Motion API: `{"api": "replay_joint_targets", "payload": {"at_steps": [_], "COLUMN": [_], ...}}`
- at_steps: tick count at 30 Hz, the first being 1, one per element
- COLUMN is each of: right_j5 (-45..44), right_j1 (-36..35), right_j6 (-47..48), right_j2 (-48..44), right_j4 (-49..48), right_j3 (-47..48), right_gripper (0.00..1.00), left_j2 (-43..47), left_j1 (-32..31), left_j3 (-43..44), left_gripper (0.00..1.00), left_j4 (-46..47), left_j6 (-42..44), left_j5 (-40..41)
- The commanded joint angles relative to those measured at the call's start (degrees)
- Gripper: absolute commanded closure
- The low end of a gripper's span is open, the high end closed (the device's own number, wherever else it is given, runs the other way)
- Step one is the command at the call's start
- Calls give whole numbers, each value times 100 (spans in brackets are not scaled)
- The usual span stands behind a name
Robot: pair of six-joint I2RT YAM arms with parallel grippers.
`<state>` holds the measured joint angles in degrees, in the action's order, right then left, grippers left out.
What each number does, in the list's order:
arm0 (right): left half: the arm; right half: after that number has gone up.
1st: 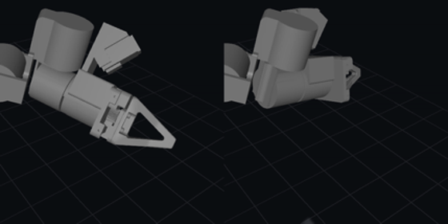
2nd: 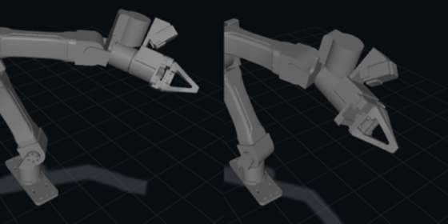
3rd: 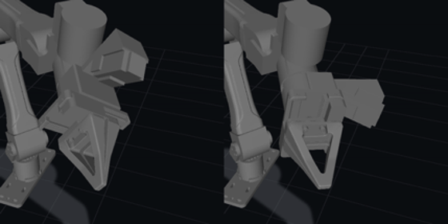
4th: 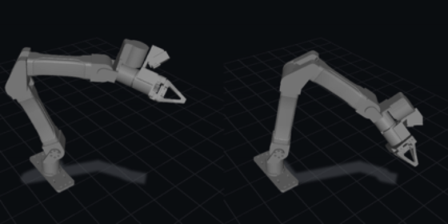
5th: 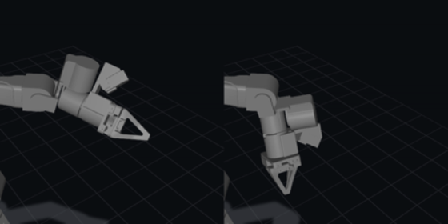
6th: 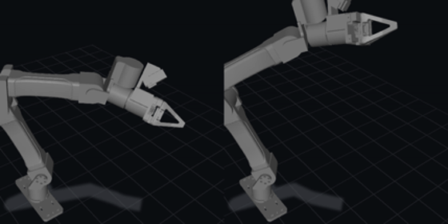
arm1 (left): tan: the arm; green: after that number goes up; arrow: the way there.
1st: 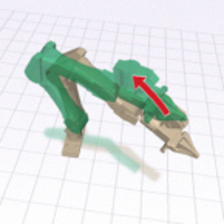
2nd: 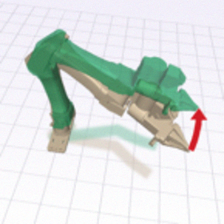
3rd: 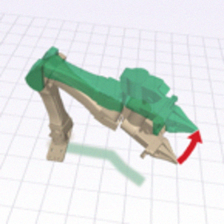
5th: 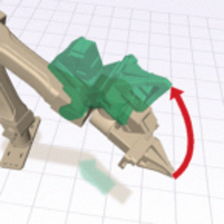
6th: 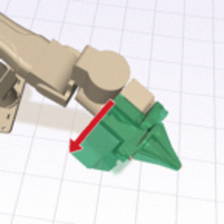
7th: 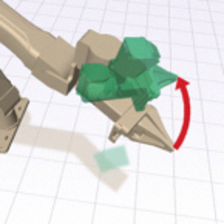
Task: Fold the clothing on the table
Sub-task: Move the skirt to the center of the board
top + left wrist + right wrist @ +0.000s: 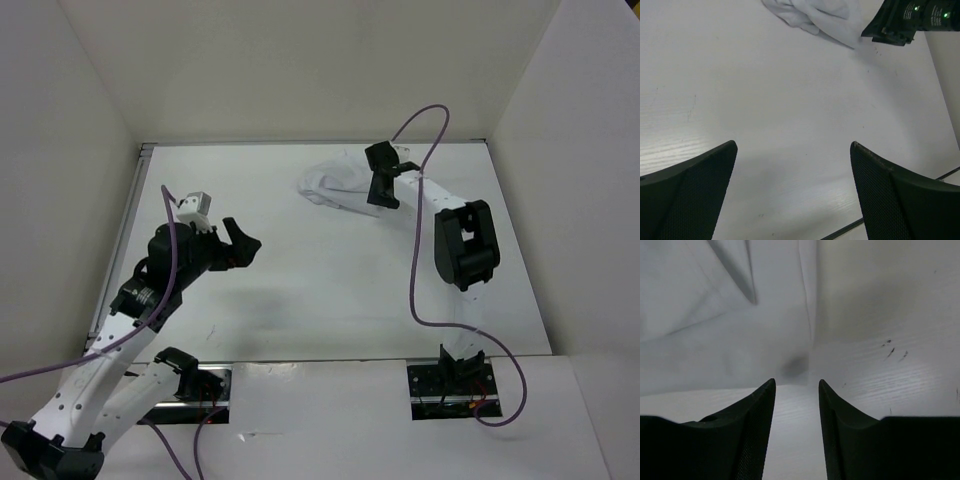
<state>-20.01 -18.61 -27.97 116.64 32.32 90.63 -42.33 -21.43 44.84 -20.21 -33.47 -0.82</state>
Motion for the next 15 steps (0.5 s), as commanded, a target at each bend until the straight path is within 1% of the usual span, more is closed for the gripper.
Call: {"api": "replay_joint_targets", "payload": {"at_steps": [1,3,6,9,12,13,14,15], "right_j5": [198,252,253,59,59,59,207,330], "right_j1": [146,278,341,341,341,341,341,341], "right_j6": [-113,-165,-236,-297,-350,-402,-403,-403], "right_j2": [226,376,693,746,860,860,860,860], "right_j4": [-542,-612,-280,-165,-103,-103,-181,-347], "right_j3": [385,534,850,851,913,913,834,781], "right_gripper": [55,56,56,56,56,58,62,79], "left_j2": [119,119,-65,-118,-171,-171,-223,-223], "left_j1": [-1,-1,-1,-1,-1,-1,-1,-1], "left_j3": [-10,-10,-10,-10,-10,-10,-10,-10], "left_gripper": [0,0,0,0,0,0,0,0], "left_j4": [78,78,78,78,78,130,131,131], "left_j6": [-116,-54,-54,-54,-1,-1,51,51], "left_j5": [64,64,64,-41,-41,-41,-41,-41]}}
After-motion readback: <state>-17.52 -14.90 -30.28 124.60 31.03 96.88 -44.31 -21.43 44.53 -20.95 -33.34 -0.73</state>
